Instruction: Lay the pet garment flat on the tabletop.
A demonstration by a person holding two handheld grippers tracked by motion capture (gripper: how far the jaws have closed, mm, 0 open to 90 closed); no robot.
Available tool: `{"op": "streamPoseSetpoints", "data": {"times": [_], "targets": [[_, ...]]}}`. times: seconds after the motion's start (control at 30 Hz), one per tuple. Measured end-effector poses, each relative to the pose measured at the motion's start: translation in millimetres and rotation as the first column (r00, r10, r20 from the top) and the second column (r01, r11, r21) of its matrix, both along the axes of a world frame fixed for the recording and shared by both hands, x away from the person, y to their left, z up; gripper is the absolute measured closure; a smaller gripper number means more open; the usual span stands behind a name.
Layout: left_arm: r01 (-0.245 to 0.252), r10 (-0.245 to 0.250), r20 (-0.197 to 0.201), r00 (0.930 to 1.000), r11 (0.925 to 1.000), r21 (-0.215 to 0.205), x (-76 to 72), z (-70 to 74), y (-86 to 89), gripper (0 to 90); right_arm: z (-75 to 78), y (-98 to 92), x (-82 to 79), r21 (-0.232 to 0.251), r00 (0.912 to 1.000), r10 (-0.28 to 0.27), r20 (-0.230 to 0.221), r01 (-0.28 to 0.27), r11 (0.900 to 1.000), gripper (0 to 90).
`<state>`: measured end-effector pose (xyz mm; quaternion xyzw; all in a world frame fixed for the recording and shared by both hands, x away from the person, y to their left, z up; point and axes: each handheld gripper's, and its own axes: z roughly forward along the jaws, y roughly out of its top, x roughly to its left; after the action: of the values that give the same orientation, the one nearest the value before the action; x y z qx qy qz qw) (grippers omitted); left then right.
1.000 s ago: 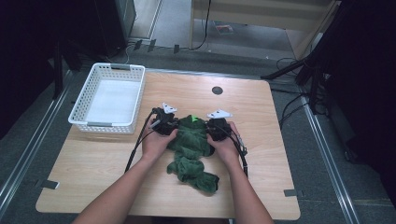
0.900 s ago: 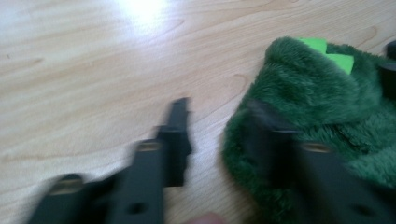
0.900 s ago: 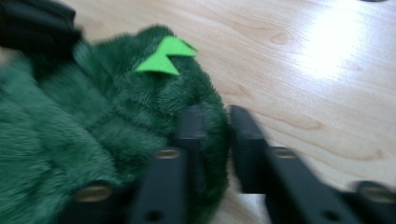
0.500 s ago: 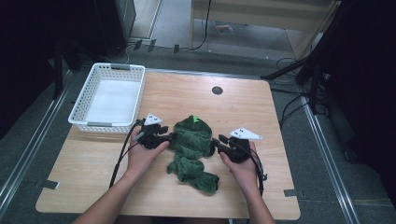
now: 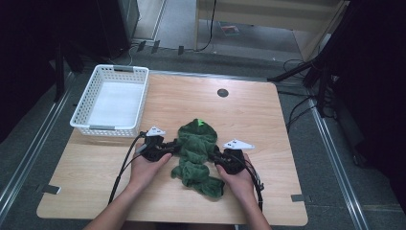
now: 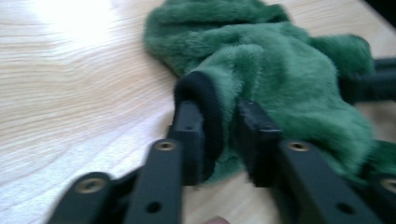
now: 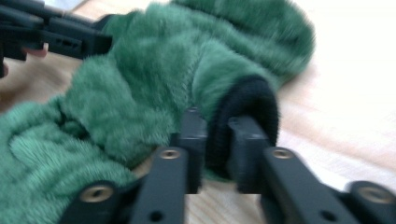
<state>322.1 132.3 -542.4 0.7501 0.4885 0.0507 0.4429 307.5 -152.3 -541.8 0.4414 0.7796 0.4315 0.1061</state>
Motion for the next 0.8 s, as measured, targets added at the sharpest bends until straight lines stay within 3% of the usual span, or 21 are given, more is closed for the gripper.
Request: {"op": "streamPoseSetpoints", "data": {"times": [0.07, 0.1, 0.17, 0.27, 0.3, 0.4, 0.47, 0.5, 0.53, 0.57, 0.6, 0.63, 0.67, 0.7, 0.73, 0.8], "targets": [[0.017, -0.017, -0.008, 0.9998, 0.9997, -0.015, -0.7, 3.0, 5.1, 81.5, 9.0, -4.6, 0.3, 0.029, 0.9993, -0.03, 0.022, 0.029, 0.999, 83.1], [0.018, -0.018, -0.014, 0.9997, 0.9995, -0.027, -0.8, 3.8, 6.4, 85.3, 16.9, -11.4, 1.4, 0.08, 0.9983, -0.049, 0.033, 0.046, 0.996, 83.5], [0.024, -0.025, -0.033, 0.9991, 0.9996, -0.015, -0.4, 4.6, 9.5, 86.8, 19.0, -13.7, 2.1, 0.083, 0.9981, -0.057, 0.025, 0.055, 0.995, 83.5], [0.032, -0.031, -0.076, 0.9966, 0.9993, 0.019, 1.6, -0.9, 9.4, 87.2, 12.8, -16.9, 7.2, 0.038, 0.9959, -0.089, -0.018, 0.089, 0.995, 83.7], [0.027, -0.025, -0.091, 0.9955, 0.9996, 0.012, 2.9, -4.1, 9.9, 87.2, 3.0, -18.8, 11.1, 0.024, 0.9927, -0.1, -0.067, 0.102, 0.995, 83.5], [0.001, 0.0, -0.082, 0.9967, 0.9999, 0.01, 3.2, -4.1, 7.7, 86.5, -1.0, -19.7, 11.9, 0.012, 0.9925, -0.098, -0.072, 0.099, 0.995, 81.5], [0.002, 0.0, -0.077, 0.997, 0.9998, 0.021, 2.9, -3.5, 7.2, 78.8, 1.3, -20.2, 10.8, -0.004, 0.9945, -0.089, -0.055, 0.089, 0.996, 71.0], [0.002, -0.001, -0.073, 0.9973, 0.9998, 0.018, 2.5, -2.5, 7.3, 78.8, 1.3, -20.2, 10.8, -0.004, 0.9945, -0.089, -0.055, 0.089, 0.996, 71.0], [-0.003, 0.003, -0.066, 0.9978, 0.9999, 0.013, 1.1, -0.1, 7.4, 71.0, 4.6, -21.5, 8.8, -0.006, 0.9952, -0.092, -0.034, 0.091, 0.996, 65.1], [-0.045, 0.045, -0.014, 0.9989, 0.9988, 0.019, -3.0, 7.7, 9.3, 52.9, 15.6, -28.9, 4.2, 0.035, 0.9935, -0.114, 0.008, 0.113, 0.993, 57.7], [-0.045, 0.045, -0.014, 0.9989, 0.9988, 0.019, -3.0, 7.7, 9.3, 50.3, 15.6, -28.9, 4.2, 0.035, 0.9935, -0.114, 0.008, 0.113, 0.993, 57.7], [-0.072, 0.072, 0.014, 0.9973, 0.9973, -0.009, -4.9, 12.8, 11.7, 48.4, 25.4, -33.5, 1.3, 0.078, 0.9893, -0.14, 0.039, 0.137, 0.987, 59.5], [-0.133, 0.138, 0.097, 0.9856, 0.9892, -0.062, -7.5, 22.3, 15.2, 48.0, 30.2, -33.0, 0.6, 0.082, 0.9875, -0.145, 0.062, 0.14, 0.987, 60.9], [-0.151, 0.161, 0.116, 0.9802, 0.9846, -0.089, -7.2, 25.4, 14.9, 48.1, 33.7, -29.7, 0.0, 0.077, 0.9857, -0.144, 0.088, 0.137, 0.988, 61.4], [-0.15, 0.163, 0.124, 0.9788, 0.9827, -0.109, -5.6, 27.0, 13.2, 49.2, 35.4, -24.8, 0.4, 0.068, 0.9855, -0.131, 0.108, 0.124, 0.99, 61.9], [-0.114, 0.127, 0.121, 0.9845, 0.9876, -0.108, -1.4, 26.7, 3.2, 52.0, 33.5, -11.5, 2.8, 0.045, 0.9869, -0.098, 0.129, 0.092, 0.995, 62.4]]}}
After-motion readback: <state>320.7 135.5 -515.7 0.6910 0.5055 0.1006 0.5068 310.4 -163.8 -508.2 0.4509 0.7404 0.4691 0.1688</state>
